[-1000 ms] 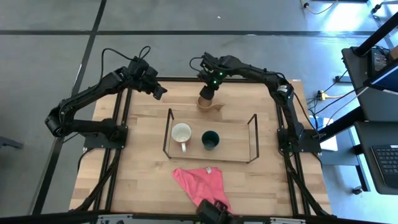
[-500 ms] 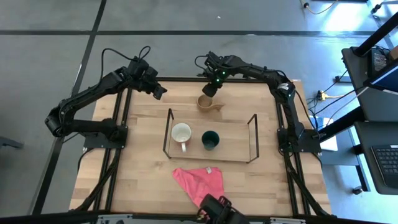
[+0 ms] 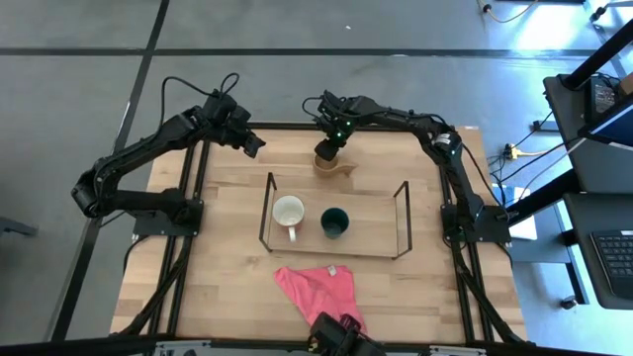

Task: Stack small to large cups/mugs on shelf
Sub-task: Move wooden mug from the bottom to the top

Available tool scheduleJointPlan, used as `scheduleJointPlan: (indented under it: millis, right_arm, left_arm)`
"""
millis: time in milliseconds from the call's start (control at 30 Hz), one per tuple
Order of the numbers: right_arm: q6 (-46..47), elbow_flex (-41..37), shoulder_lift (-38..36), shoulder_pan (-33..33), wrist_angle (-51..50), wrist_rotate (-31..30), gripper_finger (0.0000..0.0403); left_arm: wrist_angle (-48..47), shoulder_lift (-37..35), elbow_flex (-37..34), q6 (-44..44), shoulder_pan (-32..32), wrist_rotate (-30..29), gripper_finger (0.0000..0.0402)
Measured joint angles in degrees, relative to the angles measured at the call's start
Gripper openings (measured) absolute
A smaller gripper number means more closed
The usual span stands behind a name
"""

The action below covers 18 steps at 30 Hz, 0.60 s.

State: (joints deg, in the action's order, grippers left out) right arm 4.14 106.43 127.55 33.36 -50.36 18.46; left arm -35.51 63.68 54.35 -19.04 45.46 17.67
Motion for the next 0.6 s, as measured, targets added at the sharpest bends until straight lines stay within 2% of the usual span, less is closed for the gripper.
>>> scheduleJointPlan:
  millis: [167,333,600]
  right_arm:
    - [-0.12,0.0,0.0,0.07,0.44,-1.38,0.0049]
    - [0.18,1.26,0.0,0.06,0.1,2.91,0.0049]
    - [-1.49,3.23,-0.13,-0.1,-0.2,-2.37,0.0049]
  left_arm:
    - [0.0,0.0,0.0,-0.08,0.0,-0.04,0.0086]
    - [0.0,0.0,0.0,-0.08,0.01,-0.06,0.0086]
    - [0.0,0.0,0.0,0.01,0.02,-0.2,0.0086]
